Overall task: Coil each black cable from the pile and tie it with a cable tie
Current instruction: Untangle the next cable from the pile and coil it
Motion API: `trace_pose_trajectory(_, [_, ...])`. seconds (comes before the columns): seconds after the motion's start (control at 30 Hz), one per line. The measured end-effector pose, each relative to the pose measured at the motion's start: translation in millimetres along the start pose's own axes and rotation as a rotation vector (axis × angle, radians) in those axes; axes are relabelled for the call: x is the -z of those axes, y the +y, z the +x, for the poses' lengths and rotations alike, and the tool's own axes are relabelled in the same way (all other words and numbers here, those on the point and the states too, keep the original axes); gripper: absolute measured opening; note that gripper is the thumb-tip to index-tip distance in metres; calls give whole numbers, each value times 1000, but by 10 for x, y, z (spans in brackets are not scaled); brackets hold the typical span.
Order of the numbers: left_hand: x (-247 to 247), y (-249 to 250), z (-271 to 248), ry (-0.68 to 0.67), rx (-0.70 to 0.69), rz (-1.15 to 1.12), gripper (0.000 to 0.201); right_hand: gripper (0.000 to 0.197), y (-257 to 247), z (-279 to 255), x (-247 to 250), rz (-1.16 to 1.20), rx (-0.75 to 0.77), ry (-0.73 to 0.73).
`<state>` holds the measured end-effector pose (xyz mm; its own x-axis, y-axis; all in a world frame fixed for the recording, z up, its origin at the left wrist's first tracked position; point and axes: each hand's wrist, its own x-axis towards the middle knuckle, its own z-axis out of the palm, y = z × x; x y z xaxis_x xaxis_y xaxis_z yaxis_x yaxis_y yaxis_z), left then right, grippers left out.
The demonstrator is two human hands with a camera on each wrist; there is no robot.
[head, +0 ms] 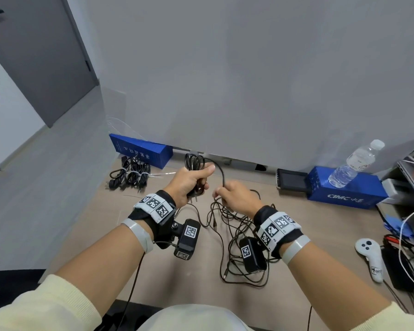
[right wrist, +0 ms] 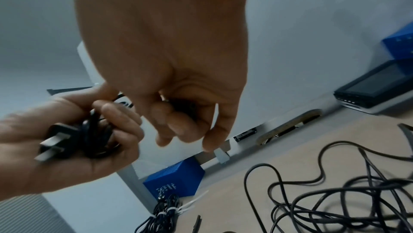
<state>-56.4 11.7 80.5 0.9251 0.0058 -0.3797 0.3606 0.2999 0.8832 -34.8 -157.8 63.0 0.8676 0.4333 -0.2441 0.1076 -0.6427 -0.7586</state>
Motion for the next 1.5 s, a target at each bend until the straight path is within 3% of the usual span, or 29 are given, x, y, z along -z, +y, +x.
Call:
trace_pose_trajectory(0.13, [11, -3, 23, 47, 19, -86, 45, 25, -113, -67, -59, -77, -2, -161])
trace_pose_trajectory(0.3, [24, -40, 41, 115, 27, -66, 18, 26, -168, -115, -112, 66, -24, -312])
trace_pose_trajectory(0.43, [17, -62, 35, 213, -32, -111, 20, 19, -183, -89, -130, 29, -4, -164])
trace_pose_trajectory(0.53, [92, -114, 32, 271, -78, 88, 21, 11, -120, -43, -96, -27, 68, -14])
trace_pose_trajectory(0.63, [179, -133, 2, 194, -30, 254, 31, 12, -107, -23, -70, 23, 114, 65])
trace_pose_trajectory(0.73, [246, -126, -31, 86, 29, 358, 34, 6, -119, -18, -81, 151, 156, 30])
trace_pose_trajectory(0.87, [335, -113, -77, -84, 106, 376, 33, 6, -160, -5, -137, 162, 196, -19])
trace_pose_trajectory(1.1, [501, -168, -149, -280, 176, 432, 60, 5, -249, 36, -249, 105, 191, -55])
trace_pose_trajectory(1.13, [513, -164, -176, -294, 177, 450, 56, 7, -253, 58, -270, 104, 187, -58])
trace_pose_trajectory(1.23, [567, -140, -246, -274, 197, 493, 16, 24, -252, 150, -351, 103, 158, -25])
trace_pose_trajectory(1.3, [592, -168, -274, -259, 234, 473, 14, 33, -226, 211, -398, 106, 128, -16])
trace_pose_trajectory(1.5, [772, -374, -296, -66, 313, 398, 11, 22, -350, 270, -550, 235, 103, -280])
